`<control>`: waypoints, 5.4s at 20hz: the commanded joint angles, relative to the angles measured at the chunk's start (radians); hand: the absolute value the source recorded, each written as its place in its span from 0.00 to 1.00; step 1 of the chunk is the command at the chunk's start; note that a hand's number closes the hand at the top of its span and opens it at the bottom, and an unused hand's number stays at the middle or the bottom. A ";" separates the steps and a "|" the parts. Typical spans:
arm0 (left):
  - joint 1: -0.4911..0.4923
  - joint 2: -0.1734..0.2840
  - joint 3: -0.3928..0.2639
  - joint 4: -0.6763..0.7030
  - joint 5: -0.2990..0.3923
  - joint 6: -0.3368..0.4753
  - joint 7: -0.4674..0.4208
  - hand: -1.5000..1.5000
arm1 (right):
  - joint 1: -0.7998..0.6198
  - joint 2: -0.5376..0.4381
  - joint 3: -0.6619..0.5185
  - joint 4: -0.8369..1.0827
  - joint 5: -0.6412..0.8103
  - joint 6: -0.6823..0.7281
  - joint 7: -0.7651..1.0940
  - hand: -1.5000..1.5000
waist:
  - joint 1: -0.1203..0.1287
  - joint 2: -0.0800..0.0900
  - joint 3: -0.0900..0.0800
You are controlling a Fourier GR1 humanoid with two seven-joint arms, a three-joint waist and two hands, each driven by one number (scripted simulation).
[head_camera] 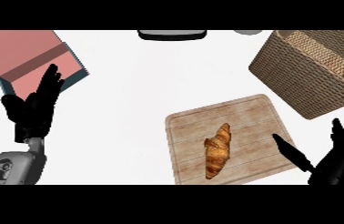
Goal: Pick the croissant from the cutting board and place it in the basket
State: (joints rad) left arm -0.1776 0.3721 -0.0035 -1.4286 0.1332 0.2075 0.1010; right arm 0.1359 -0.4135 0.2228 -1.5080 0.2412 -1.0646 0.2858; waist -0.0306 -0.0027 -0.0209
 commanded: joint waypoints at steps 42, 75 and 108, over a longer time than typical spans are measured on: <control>0.003 -0.020 0.022 -0.085 -0.014 -0.034 0.078 0.50 | 0.105 0.412 0.450 -0.583 1.153 0.703 1.147 0.00 | 0.029 0.001 0.020; 0.012 -0.058 0.053 -0.097 -0.051 -0.060 0.085 0.50 | -0.046 0.413 0.323 -0.211 0.981 0.555 1.097 0.00 | 0.037 0.002 0.021; -0.053 -0.125 0.029 -0.042 -0.088 -0.094 0.047 0.50 | -0.474 0.412 0.239 0.278 0.437 0.480 0.471 1.00 | 0.112 0.029 0.026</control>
State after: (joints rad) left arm -0.2320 0.2526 0.0318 -1.4690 0.0371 0.1293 0.1573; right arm -0.1973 -0.0210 0.5174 -1.3922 0.8040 -0.5814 0.8976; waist 0.0508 -0.0010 -0.0141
